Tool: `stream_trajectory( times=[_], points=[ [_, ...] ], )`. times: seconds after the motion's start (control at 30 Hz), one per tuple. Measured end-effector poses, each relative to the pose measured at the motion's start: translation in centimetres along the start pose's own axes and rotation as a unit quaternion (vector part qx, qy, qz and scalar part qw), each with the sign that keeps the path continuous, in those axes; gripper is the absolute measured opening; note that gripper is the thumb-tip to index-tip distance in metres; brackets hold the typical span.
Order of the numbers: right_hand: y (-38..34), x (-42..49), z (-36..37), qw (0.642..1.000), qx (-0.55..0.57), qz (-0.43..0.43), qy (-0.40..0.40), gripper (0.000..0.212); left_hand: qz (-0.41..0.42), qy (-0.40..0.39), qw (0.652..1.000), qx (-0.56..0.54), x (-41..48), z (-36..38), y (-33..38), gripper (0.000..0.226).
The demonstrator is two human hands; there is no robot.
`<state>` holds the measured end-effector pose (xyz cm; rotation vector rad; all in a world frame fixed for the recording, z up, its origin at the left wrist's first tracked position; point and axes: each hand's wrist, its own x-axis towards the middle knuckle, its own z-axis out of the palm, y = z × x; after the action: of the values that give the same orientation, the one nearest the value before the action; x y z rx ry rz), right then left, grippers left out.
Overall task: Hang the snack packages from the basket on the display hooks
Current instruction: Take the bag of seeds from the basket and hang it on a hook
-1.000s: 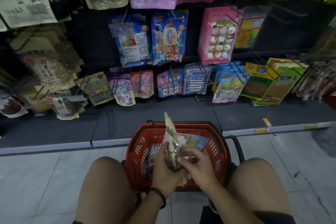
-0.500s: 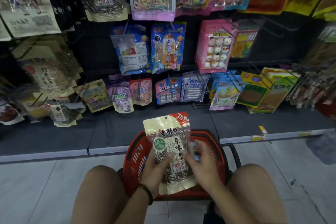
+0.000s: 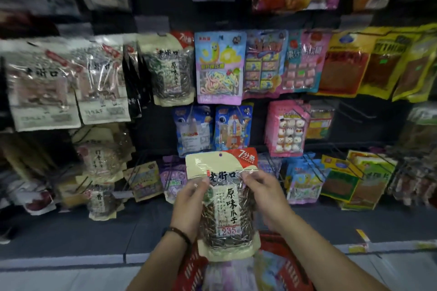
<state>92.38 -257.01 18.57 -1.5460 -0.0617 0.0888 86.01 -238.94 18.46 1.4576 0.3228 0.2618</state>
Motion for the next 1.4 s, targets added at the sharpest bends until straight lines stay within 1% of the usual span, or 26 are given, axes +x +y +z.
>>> stream_trajectory(
  times=[0.07, 0.13, 0.2, 0.27, 0.3, 0.37, 0.4, 0.47, 0.5, 0.57, 0.6, 0.67, 0.7, 0.77, 0.9, 0.97, 1.1, 1.23, 1.4],
  points=[
    [-2.3, 1.3, 1.3, 1.0, 0.014, -0.003, -0.006, 0.025, 0.01, -0.002, 1.0, -0.011, 1.7, -0.6, 2.2, 0.054],
    [-4.6, 2.9, 2.5, 1.0, 0.006, -0.013, -0.005, 0.031, 0.012, -0.013, 1.0, -0.02, 3.4, -1.3, 4.5, 0.055],
    [-7.0, 4.3, 3.9, 1.0, 0.011, -0.025, -0.014, 0.034, 0.008, -0.013, 0.999, -0.033, 4.9, -1.9, 7.1, 0.048],
    [-9.1, 5.6, 5.5, 0.999, 0.028, -0.03, -0.009, 0.034, 0.011, -0.009, 1.0, -0.023, 6.3, -2.6, 9.3, 0.035],
    [-9.9, 6.3, 6.4, 0.999, 0.033, -0.036, 0.001, 0.034, 0.016, 0.0, 1.0, -0.01, 7.3, -3.1, 10.2, 0.034],
    [-11.7, 7.6, 8.3, 0.998, 0.035, -0.051, 0.021, 0.035, 0.043, 0.017, 0.999, 0.019, 8.9, -4.0, 12.4, 0.044],
    [-12.6, 8.4, 9.3, 0.998, 0.037, -0.055, 0.022, 0.033, 0.059, 0.026, 0.997, 0.032, 9.7, -4.5, 13.6, 0.047],
    [-14.7, 10.0, 11.4, 0.997, 0.04, -0.062, 0.017, 0.025, 0.096, 0.062, 0.993, 0.035, 10.7, -4.9, 15.9, 0.039],
    [-15.8, 11.0, 12.4, 0.997, 0.041, -0.066, 0.017, 0.023, 0.116, 0.082, 0.989, 0.043, 11.3, -5.2, 16.5, 0.046],
    [-17.6, 12.6, 14.2, 0.996, 0.043, -0.078, 0.019, 0.023, 0.184, 0.111, 0.972, 0.098, 11.7, -5.6, 17.3, 0.075],
    [-18.3, 13.3, 15.0, 0.995, 0.045, -0.084, 0.02, 0.024, 0.226, 0.116, 0.954, 0.161, 11.9, -5.7, 17.4, 0.085],
    [-19.5, 14.5, 16.6, 0.995, 0.046, -0.091, 0.022, 0.028, 0.28, 0.117, 0.895, 0.327, 12.3, -6.0, 17.1, 0.095],
    [-20.1, 15.0, 17.4, 0.994, 0.044, -0.095, 0.023, 0.031, 0.277, 0.118, 0.872, 0.385, 12.7, -6.1, 17.1, 0.097],
    [-21.2, 15.9, 18.7, 0.994, 0.037, -0.099, 0.026, 0.034, 0.257, 0.117, 0.858, 0.428, 13.5, -6.2, 17.4, 0.099],
    [-22.9, 17.2, 20.1, 0.993, 0.042, -0.107, 0.037, 0.034, 0.268, 0.096, 0.861, 0.422, 15.5, -6.7, 18.0, 0.104],
    [-23.3, 17.8, 20.6, 0.991, 0.049, -0.122, 0.032, 0.032, 0.284, 0.1, 0.861, 0.41, 16.2, -6.7, 18.4, 0.106],
    [-24.0, 18.6, 20.9, 0.99, 0.061, -0.12, 0.042, 0.03, 0.298, 0.105, 0.859, 0.404, 17.3, -6.8, 18.9, 0.107],
    [-24.2, 19.0, 21.0, 0.991, 0.069, -0.103, 0.052, 0.04, 0.299, 0.108, 0.859, 0.402, 17.8, -6.6, 19.0, 0.11],
    [-24.2, 19.2, 21.1, 0.991, 0.062, -0.095, 0.075, 0.044, 0.311, 0.114, 0.85, 0.408, 18.2, -6.4, 18.6, 0.112]
  ],
)
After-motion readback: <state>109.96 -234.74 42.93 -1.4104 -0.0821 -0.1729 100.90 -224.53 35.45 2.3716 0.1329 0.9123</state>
